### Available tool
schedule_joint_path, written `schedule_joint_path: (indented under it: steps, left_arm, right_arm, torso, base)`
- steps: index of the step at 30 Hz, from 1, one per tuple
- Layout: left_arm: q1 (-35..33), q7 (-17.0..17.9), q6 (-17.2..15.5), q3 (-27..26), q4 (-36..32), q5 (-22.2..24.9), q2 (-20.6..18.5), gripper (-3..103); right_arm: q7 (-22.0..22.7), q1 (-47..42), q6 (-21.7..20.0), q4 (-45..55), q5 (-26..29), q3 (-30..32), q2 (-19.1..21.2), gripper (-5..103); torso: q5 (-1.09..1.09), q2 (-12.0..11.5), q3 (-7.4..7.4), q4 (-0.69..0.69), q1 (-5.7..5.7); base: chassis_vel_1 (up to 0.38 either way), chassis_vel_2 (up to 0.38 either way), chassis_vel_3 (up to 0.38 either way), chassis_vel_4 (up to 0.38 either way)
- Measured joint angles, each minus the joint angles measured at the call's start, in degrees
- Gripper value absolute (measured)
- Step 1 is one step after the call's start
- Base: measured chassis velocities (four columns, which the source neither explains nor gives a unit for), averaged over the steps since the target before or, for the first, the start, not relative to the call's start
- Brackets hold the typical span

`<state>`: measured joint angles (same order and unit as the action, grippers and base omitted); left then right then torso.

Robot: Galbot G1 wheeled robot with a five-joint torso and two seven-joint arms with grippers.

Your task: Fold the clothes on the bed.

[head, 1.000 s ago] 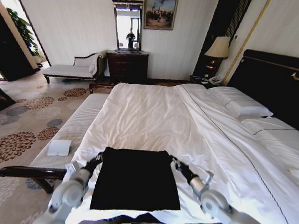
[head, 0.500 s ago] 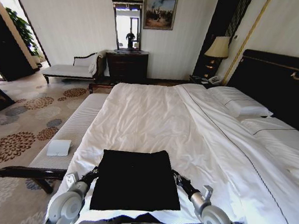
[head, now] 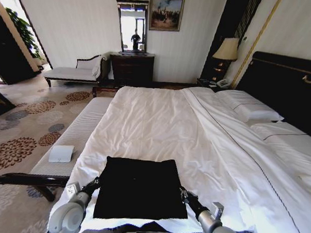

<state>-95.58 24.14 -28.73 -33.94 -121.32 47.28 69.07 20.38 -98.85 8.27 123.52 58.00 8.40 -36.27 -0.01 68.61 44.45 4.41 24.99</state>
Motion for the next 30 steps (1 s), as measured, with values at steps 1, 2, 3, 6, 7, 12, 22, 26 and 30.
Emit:
schedule_joint_path:
  steps: [1,2,3,6,7,12,22,26,30]
  left_arm:
    - [-0.1,0.0,0.0,0.1,0.0,-0.1,0.2,2]
    - [-0.3,0.0,0.0,0.2,-0.3,-0.1,0.4,2]
    - [-0.5,0.0,0.1,0.2,-0.5,-0.2,0.6,2]
    - [-1.1,0.0,0.1,0.2,-1.1,-0.3,0.9,2]
    - [-1.4,0.0,0.1,0.2,-1.4,-0.5,1.1,2]
    - [-3.0,0.0,0.0,0.3,-2.2,-1.6,1.8,2]
    - [-4.6,0.8,0.2,0.4,-2.8,-2.5,3.2,2]
    - [-3.5,1.3,2.1,0.0,-1.7,-3.0,3.4,5]
    - [-3.2,0.9,2.5,-0.2,-2.2,-3.1,3.5,22]
  right_arm:
    - [0.6,-0.5,-0.1,0.4,0.0,0.0,0.1,0]
    - [1.3,-1.3,-0.3,0.9,0.0,0.2,0.3,0]
    - [1.7,-2.1,-0.3,1.2,0.0,0.5,0.4,0]
    - [2.0,-3.6,-0.5,1.6,-0.3,1.0,0.4,0]
    - [2.1,-3.9,-0.6,1.6,-0.6,1.1,0.4,0]
    - [2.8,-3.5,-0.6,0.5,-1.9,1.0,-0.2,0]
    - [8.4,-4.1,-2.7,1.5,-4.8,1.0,-0.9,0]
    - [11.9,-4.5,-4.5,4.0,-5.2,1.2,-1.1,2]
    - [14.0,-5.2,-5.6,7.0,-5.3,2.5,-0.9,18]
  torso:
    - [0.01,0.0,0.00,0.00,0.00]
    - [0.02,0.0,0.00,0.00,0.00]
    - [0.02,0.0,0.00,0.00,0.00]
    - [0.01,0.0,0.00,0.01,0.00]
    - [0.01,0.0,0.00,0.01,0.00]
    - [0.02,0.0,0.00,0.00,0.00]
    - [0.01,0.0,0.00,0.00,0.00]
    - [0.00,0.0,0.00,0.01,0.00]
    - [-0.01,0.0,0.00,0.01,0.00]
  base:
    - [0.000,0.000,0.000,0.000]
    - [0.000,0.000,0.000,0.000]
    - [0.000,0.000,0.000,0.000]
    - [0.000,0.000,0.000,0.000]
    - [0.000,0.000,0.000,0.000]
    - [0.000,0.000,0.000,0.000]
    - [0.000,0.000,0.000,0.000]
    - [0.000,0.000,0.000,0.000]
    - [0.000,0.000,0.000,0.000]
